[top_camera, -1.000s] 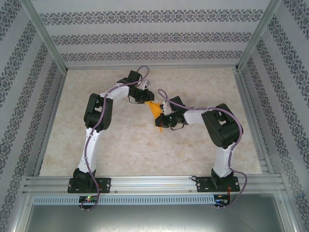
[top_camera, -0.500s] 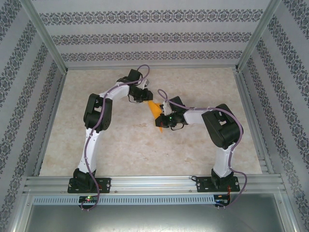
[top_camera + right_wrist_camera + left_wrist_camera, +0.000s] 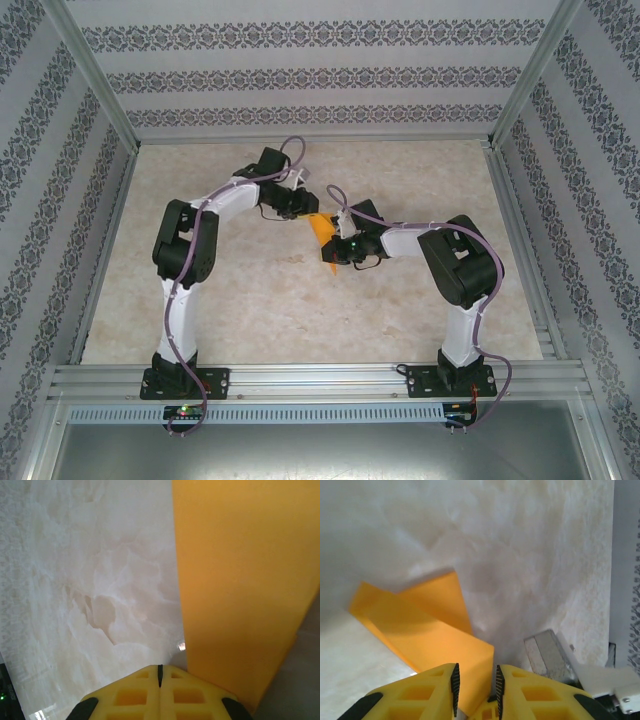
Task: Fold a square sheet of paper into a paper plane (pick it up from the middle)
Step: Fold the wing for the fifth time at the center of the table.
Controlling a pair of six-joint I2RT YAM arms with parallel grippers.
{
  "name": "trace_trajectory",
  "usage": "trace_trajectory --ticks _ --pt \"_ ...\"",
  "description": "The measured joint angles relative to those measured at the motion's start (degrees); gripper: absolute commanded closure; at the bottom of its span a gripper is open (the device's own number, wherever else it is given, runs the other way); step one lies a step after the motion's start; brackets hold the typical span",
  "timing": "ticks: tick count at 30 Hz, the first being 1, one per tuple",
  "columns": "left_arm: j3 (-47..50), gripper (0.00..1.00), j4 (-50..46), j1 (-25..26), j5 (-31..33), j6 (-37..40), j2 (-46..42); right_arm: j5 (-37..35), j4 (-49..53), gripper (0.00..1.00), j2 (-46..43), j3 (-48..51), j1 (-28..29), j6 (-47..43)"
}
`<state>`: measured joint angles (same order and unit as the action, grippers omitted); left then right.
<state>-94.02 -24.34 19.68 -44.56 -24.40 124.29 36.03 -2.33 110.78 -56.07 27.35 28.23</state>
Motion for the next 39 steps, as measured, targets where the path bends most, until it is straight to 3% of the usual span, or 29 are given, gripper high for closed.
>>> trace_trajectory --ticks 13,39 --pt "-1.51 0.72 2.84 2.03 -5.11 -1.84 8.33 -0.94 0.52 1.0 -0.31 -0.02 0.44 -0.17" --pt "-11.06 0.72 -0.87 0.42 2.78 -2.69 12.59 -2.78 0.76 1.0 -0.72 0.17 1.03 -1.75"
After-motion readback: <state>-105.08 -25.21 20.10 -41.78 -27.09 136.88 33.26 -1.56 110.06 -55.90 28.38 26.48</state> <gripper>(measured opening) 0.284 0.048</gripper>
